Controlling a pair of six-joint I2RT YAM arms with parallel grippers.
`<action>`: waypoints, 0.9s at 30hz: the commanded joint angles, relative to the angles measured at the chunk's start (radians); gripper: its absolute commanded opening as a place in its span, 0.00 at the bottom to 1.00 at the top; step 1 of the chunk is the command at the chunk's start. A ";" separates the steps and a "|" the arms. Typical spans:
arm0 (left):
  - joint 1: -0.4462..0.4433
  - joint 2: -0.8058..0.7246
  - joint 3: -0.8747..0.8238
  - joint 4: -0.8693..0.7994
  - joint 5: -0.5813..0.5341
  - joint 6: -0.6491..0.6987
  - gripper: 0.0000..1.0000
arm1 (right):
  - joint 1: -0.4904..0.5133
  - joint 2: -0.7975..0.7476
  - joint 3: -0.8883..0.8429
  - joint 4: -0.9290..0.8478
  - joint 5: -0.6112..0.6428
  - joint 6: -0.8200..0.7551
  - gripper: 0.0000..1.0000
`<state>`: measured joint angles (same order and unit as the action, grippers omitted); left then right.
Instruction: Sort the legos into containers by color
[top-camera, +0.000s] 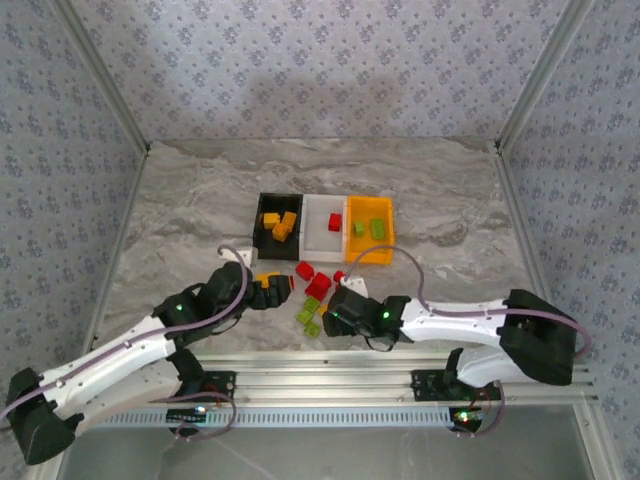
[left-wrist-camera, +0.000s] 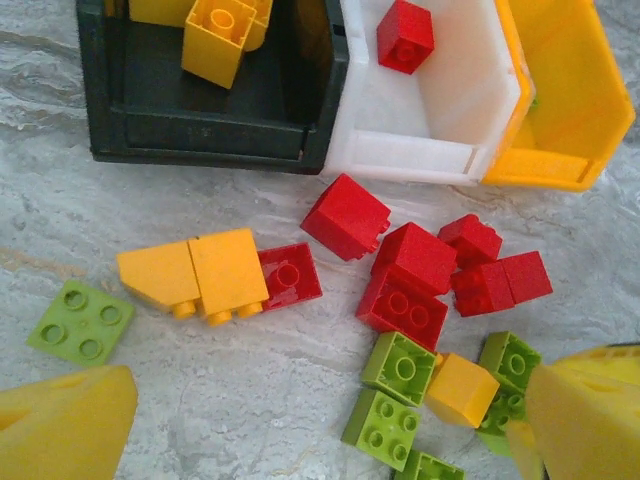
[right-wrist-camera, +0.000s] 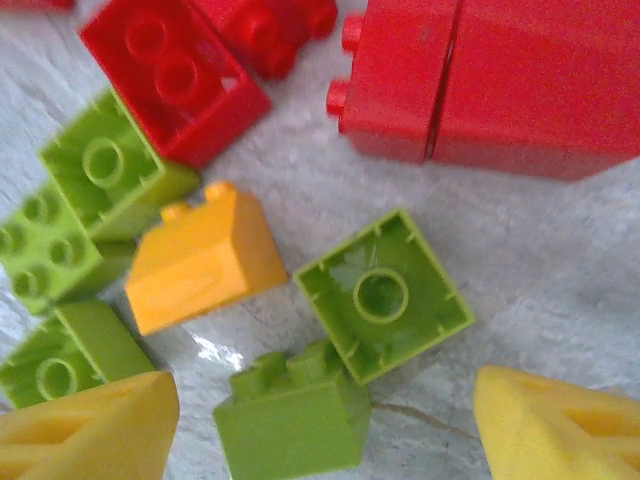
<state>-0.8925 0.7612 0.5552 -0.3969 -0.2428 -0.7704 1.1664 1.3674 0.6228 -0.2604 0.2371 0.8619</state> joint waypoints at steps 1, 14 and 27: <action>-0.005 -0.029 -0.014 -0.022 -0.036 -0.038 1.00 | 0.016 0.057 0.035 -0.040 0.051 0.031 0.78; -0.003 -0.051 -0.037 -0.056 -0.061 -0.049 0.99 | 0.023 0.127 0.068 0.018 0.049 -0.047 0.58; -0.003 -0.052 -0.037 -0.059 -0.069 -0.050 0.99 | 0.035 0.007 0.047 -0.051 0.053 -0.044 0.39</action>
<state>-0.8925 0.7212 0.5148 -0.4446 -0.2855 -0.8131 1.1950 1.4311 0.6701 -0.2745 0.2878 0.8150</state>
